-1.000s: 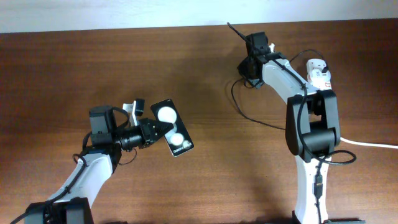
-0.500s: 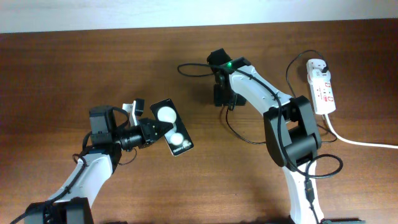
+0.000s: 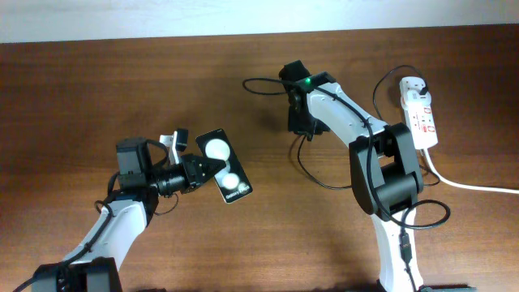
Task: Plug charger to phone and switch on socket
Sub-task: 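Reach the right gripper to the black cable end and grasp the USB-C plug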
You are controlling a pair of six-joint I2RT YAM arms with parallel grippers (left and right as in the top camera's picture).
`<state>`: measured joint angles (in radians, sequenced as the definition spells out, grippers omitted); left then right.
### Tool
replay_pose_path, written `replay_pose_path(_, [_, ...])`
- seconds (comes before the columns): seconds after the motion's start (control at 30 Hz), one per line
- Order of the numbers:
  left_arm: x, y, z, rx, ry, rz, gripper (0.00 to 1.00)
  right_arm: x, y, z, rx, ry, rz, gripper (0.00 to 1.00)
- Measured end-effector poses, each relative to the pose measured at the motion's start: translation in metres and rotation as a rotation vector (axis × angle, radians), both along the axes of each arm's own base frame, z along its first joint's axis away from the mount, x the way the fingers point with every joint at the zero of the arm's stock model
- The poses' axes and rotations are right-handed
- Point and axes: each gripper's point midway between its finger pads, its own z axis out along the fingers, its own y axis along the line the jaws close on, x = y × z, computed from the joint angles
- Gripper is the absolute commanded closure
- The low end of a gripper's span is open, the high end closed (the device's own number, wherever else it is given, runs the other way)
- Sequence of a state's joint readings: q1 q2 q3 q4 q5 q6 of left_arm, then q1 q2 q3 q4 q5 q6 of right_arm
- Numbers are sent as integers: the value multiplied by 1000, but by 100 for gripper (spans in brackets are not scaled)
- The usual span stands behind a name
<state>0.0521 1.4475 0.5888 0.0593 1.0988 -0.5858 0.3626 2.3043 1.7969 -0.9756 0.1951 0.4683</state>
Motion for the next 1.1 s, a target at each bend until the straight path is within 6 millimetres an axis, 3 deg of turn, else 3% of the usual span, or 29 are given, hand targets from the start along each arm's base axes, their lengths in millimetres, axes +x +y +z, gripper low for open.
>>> replay_pose_path(0.13, [0, 0, 0, 0, 0, 0, 100, 1, 0, -1, -1, -6, -3, 96])
replay_pose_path(0.2, [0, 0, 0, 0, 0, 0, 100, 2, -1, 0, -4, -8, -3, 95])
replay_pose_path(0.23, [0, 0, 0, 0, 0, 0, 100, 2, -1, 0, -6, -8, -3, 90])
replay_pose_path(0.3, [0, 0, 0, 0, 0, 0, 100, 2, -1, 0, -8, -9, -4, 66])
replay_pose_path(0.4, [0, 0, 0, 0, 0, 0, 100, 11, -4, 1, -26, -49, 0, 61])
replay_pose_path(0.53, [0, 0, 0, 0, 0, 0, 100, 21, -1, 2, -18, -93, 7, 66])
replay_pose_path(0.77, [0, 0, 0, 0, 0, 0, 100, 9, -5, 1, -34, -44, 1, 68])
replay_pose_path(0.87, [0, 0, 0, 0, 0, 0, 100, 5, -6, 1, -33, -28, -15, 85])
replay_pose_path(1.03, [0, 0, -1, 0, 5, 0, 100, 2, -4, -1, -20, -13, -18, 87])
replay_pose_path(1.1, [0, 0, 0, 0, 5, 0, 100, 2, -4, -1, -19, -12, -21, 92])
